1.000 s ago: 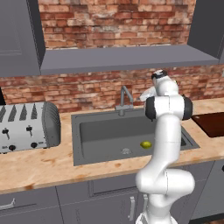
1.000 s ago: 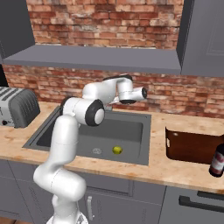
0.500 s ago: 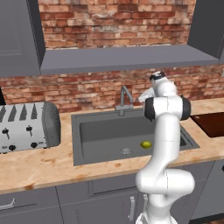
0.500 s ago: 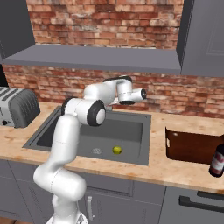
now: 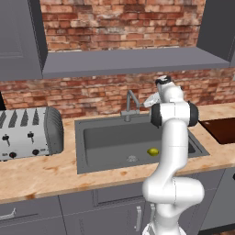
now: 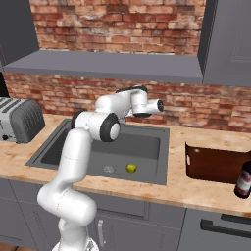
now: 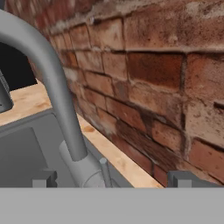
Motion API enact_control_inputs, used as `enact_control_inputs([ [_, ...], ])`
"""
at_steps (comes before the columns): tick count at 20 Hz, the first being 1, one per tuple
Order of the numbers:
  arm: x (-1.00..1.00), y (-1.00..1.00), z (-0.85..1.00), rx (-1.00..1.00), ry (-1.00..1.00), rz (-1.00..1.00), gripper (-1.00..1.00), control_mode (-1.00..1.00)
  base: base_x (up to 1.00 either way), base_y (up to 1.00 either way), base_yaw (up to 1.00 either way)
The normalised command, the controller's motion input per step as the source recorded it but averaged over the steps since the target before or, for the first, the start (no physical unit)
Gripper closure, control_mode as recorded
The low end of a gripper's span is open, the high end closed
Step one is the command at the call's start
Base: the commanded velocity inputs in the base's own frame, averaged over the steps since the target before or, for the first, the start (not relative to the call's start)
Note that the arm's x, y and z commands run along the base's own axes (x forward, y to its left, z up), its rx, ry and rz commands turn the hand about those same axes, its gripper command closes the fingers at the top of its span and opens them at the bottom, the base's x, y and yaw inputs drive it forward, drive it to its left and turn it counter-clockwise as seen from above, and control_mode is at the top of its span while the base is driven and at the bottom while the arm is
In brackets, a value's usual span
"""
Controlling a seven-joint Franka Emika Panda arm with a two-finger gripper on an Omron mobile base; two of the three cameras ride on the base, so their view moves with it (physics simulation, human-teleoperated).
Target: Pick up all produce items and place them in the sink. Turn on the sink faucet to wash them. Then turn the sink off and put them in the tray.
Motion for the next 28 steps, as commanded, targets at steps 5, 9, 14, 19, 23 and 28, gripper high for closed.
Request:
enact_control_inputs([
  [5,0.07,0.19,-0.09,0.0,0.0,0.0,-1.0,-1.0,0.0,0.0,0.0],
  [9,0.03,0.22,-0.14,0.0,0.0,0.0,-1.0,-1.0,0.0,0.0,0.0],
  [14,0.03,0.22,-0.13,0.0,0.0,0.0,1.0,-1.0,0.0,0.0,0.0],
  [19,0.03,0.08,-0.01,0.0,0.0,0.0,1.0,-1.0,0.0,0.0,0.0],
  [23,0.0,0.0,0.0,0.0,0.0,0.0,1.0,-1.0,0.0,0.0,0.0],
  [28,0.0,0.0,0.0,0.0,0.0,0.0,1.0,-1.0,0.0,0.0,0.0],
])
